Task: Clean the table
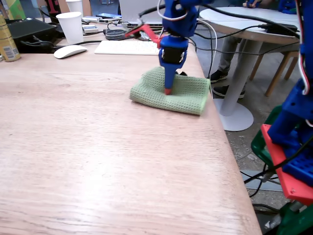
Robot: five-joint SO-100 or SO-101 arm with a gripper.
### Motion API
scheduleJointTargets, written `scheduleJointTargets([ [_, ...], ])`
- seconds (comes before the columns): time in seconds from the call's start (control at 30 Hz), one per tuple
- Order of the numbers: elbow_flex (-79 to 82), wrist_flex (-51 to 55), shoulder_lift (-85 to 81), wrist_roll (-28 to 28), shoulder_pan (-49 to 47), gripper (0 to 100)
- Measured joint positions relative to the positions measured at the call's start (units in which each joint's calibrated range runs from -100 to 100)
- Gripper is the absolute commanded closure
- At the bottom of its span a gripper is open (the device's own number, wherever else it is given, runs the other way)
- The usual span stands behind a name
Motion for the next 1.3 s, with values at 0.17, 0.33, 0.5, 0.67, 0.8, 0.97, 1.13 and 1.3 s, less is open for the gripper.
scheduleJointTargets([
  [0.17,-27.0,2.9,15.2,2.9,8.1,100],
  [0.33,-52.2,7.6,28.7,5.4,10.2,100],
  [0.5,-63.4,7.5,35.3,6.3,12.9,100],
  [0.67,-68.4,1.6,41.5,7.3,15.0,100],
  [0.8,-68.4,-9.1,44.8,7.4,17.8,100],
  [0.97,-68.4,-12.7,46.0,7.4,20.1,100],
  [1.13,-68.4,-12.7,45.5,7.2,20.9,100],
  [1.3,-57.2,-12.4,33.5,7.2,24.2,100],
])
